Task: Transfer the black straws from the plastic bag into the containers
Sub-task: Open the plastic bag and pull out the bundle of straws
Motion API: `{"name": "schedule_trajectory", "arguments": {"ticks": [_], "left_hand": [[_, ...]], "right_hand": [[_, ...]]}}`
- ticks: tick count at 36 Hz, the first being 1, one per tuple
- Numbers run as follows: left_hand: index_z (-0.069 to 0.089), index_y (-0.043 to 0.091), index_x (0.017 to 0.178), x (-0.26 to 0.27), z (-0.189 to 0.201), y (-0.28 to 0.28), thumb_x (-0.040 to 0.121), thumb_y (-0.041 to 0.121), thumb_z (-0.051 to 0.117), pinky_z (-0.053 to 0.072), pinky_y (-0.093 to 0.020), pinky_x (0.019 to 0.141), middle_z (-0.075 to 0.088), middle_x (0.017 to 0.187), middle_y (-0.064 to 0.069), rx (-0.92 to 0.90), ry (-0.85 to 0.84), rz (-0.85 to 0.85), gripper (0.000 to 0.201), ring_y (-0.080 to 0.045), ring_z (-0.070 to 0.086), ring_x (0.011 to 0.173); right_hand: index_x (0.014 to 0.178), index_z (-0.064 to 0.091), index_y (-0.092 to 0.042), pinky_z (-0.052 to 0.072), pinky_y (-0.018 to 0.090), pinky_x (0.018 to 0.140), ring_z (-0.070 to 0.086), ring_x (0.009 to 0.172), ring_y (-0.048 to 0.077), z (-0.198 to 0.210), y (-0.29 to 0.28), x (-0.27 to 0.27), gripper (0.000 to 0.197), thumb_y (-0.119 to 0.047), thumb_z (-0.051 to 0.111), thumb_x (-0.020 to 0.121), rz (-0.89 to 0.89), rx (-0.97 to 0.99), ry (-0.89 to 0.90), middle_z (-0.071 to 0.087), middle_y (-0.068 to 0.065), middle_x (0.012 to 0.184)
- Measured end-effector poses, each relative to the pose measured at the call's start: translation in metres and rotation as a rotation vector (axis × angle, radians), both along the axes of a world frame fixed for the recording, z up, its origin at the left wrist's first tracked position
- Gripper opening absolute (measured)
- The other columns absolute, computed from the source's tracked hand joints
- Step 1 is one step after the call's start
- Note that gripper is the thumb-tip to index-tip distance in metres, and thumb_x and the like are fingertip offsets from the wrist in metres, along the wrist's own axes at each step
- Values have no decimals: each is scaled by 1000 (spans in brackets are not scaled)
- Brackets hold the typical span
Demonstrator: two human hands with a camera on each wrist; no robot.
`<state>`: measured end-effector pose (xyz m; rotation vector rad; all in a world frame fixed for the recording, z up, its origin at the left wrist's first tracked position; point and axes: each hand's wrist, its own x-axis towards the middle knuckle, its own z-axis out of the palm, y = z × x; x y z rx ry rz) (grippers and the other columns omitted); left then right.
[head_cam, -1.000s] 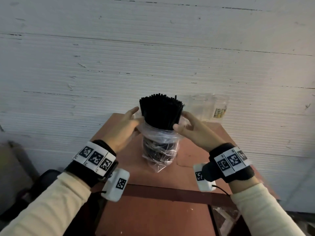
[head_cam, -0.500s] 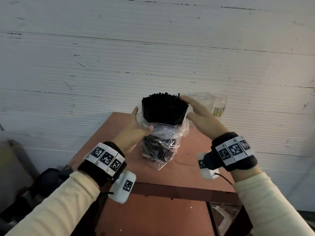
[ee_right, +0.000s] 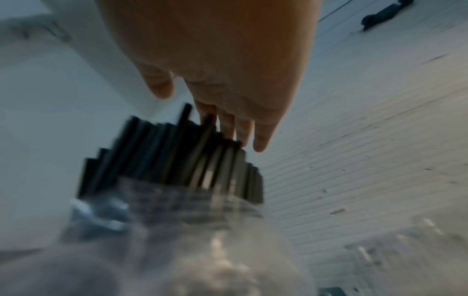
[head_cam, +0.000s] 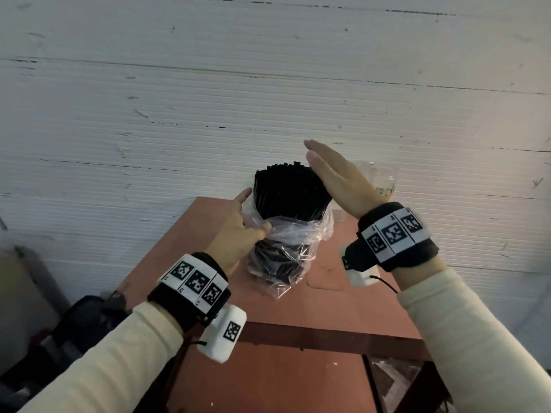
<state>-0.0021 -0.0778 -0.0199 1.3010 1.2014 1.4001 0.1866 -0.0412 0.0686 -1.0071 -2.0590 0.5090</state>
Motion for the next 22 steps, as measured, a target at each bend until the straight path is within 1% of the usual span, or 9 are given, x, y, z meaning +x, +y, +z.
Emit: {"name": "schedule_trajectory", "arguments": {"ticks": [6, 11, 14, 16, 17, 19, 20, 21, 22], "left_hand": [[36, 42, 138, 16, -6, 4, 88, -7, 62, 48, -32, 100, 58, 129, 4, -2, -41, 118, 74, -7, 57, 116], [36, 47, 142, 21, -4, 8, 93, -5, 50, 49, -15, 69, 57, 94, 16, -15, -1, 235, 73, 5, 51, 70], [36, 40, 146, 22, 4, 2, 96, 0, 50, 49, -16, 73, 55, 114, 11, 47, 64, 264, 65, 3, 54, 70], [39, 31, 146, 22, 11, -4, 99, 2, 49, 41, -9, 50, 60, 116, -8, 102, 85, 282, 56, -6, 66, 77], [40, 29, 146, 20, 16, -7, 100, 3, 49, 42, -19, 44, 58, 123, -24, 116, 91, 278, 54, -23, 68, 95], [44, 30, 144, 16, 27, -12, 100, 2, 49, 45, -30, 78, 52, 135, -29, 108, 71, 230, 52, -39, 60, 114], [48, 32, 140, 13, 31, -11, 98, 0, 50, 57, -35, 72, 56, 134, -23, 104, 14, 200, 53, -37, 64, 110], [52, 33, 136, 9, 34, -7, 96, -3, 51, 57, -33, 91, 60, 131, -15, 102, -42, 187, 54, -30, 67, 105], [56, 32, 131, 4, 36, -3, 93, -6, 53, 57, -42, 91, 62, 127, -10, 105, -75, 202, 54, -25, 69, 102]], "right_hand": [[151, 17, -40, 21, 41, 118, 31, 142, 17, -6, -4, -20, 60, -60, 33, 97, -2, 181, -447, 31, -10, 155], [152, 12, -41, 27, 52, 113, 32, 141, 26, -17, 5, -26, 50, -46, 22, 103, -98, 363, -672, 27, -3, 158], [150, 25, -36, 29, 48, 113, 34, 141, 21, -15, 7, -24, 46, -40, 25, 104, -80, 314, -566, 29, -5, 157], [147, 34, -30, 30, 39, 113, 35, 139, 19, -14, 9, -22, 44, -35, 28, 105, -82, 248, -479, 33, -4, 155], [147, 35, -27, 30, 36, 113, 36, 139, 19, -13, 9, -22, 43, -34, 28, 105, -79, 206, -432, 35, -3, 154], [148, 33, -23, 29, 34, 113, 37, 138, 20, -12, 8, -23, 44, -32, 27, 105, -66, 133, -344, 35, -1, 154], [150, 29, -21, 26, 31, 113, 34, 139, 20, -13, 8, -23, 45, -31, 27, 106, -55, 94, -309, 33, 0, 154], [152, 25, -20, 23, 28, 114, 31, 141, 19, -13, 7, -24, 47, -30, 26, 106, -41, 55, -280, 30, 1, 156], [153, 21, -19, 21, 27, 115, 28, 142, 18, -15, 9, -26, 48, -29, 25, 106, -21, 15, -250, 28, 2, 157]]}}
